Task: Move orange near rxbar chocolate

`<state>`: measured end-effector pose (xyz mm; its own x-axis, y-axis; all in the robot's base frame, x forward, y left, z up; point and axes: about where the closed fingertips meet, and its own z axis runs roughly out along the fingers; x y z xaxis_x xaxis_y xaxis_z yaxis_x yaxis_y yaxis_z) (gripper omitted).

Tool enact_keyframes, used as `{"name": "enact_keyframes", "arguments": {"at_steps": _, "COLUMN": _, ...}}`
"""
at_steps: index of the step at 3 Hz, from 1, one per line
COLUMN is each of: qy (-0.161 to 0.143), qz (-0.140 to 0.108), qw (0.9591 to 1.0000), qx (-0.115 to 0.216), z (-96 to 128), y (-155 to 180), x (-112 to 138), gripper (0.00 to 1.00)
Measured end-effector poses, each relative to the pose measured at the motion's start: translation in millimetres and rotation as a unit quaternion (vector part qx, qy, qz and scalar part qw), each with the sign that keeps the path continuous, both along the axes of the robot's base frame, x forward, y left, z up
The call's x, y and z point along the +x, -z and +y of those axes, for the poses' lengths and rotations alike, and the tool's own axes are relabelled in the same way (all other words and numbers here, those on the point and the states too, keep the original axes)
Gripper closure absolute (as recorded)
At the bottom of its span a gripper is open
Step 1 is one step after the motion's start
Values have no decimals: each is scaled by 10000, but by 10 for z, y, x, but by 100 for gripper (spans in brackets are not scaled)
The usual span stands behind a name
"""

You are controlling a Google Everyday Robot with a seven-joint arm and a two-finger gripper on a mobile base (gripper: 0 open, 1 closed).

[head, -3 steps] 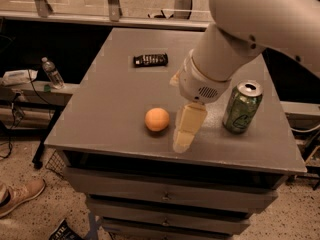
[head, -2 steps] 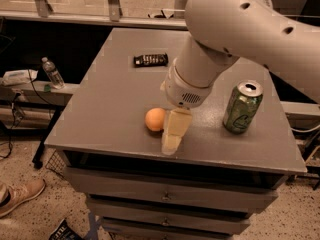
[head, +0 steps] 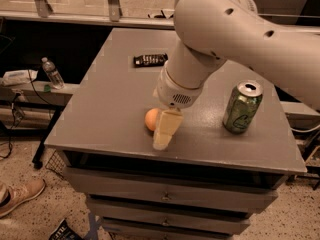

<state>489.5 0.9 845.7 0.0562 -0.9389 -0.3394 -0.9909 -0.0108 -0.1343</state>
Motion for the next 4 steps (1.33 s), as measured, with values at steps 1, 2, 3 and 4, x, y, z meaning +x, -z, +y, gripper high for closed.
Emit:
{"name": "enact_keyframes", "arguments": {"at_steps": 1, "qy": -7, "qz": -3, "qw": 10000, "qx": -6, "z": 28, "y": 30, "x": 14, "gripper": 40}}
{"name": "enact_keyframes", "arguments": {"at_steps": 2, "qy": -28, "qz": -21, "qw": 10000, "qx": -18, "z": 51, "y": 29, "x": 27, "gripper": 62}}
{"name": "enact_keyframes", "arguments": {"at_steps": 3, "qy": -18, "qz": -37, "qw": 9999, "qx": 130, "z": 38, "y": -61, "x": 83, "gripper": 87}}
{"name": "enact_keyframes", "arguments": {"at_steps": 4, "qy": 61, "qz": -159, "qw": 9989, "qx": 446, "z": -64, "y": -314, "x": 249, "gripper": 100}}
